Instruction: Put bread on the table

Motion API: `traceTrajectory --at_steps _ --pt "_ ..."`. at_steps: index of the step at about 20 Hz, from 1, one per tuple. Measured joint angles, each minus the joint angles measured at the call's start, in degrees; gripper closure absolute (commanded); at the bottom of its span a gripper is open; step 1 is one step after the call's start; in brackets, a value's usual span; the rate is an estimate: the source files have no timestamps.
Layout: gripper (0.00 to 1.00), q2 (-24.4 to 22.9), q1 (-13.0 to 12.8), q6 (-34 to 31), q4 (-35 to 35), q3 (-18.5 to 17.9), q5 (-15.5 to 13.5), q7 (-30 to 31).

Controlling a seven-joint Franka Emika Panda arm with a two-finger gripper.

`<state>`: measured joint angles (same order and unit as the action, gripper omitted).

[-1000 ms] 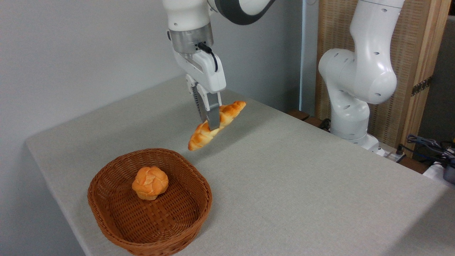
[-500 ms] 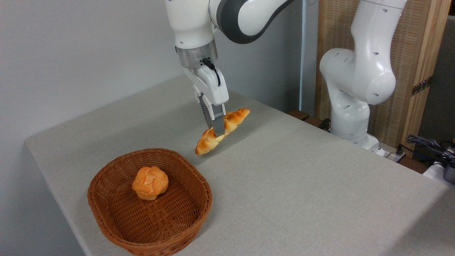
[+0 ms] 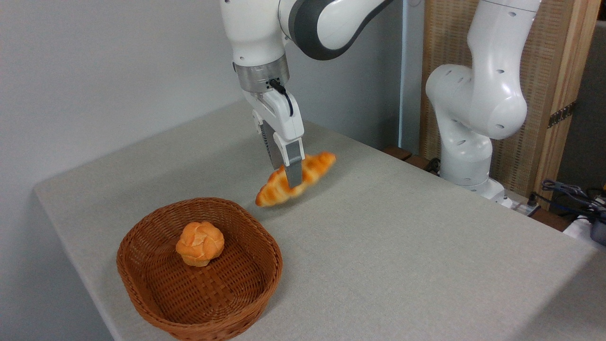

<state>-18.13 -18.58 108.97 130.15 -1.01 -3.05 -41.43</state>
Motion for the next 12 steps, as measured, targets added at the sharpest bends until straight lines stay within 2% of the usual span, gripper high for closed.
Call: traceTrajectory --at_steps 8,12 --pt "0.0 0.0 -0.8 0.4 -0.3 0.0 0.0 0.0" --pt "0.0 -0.1 -0.8 0.5 -5.4 -1.5 0.0 0.0"
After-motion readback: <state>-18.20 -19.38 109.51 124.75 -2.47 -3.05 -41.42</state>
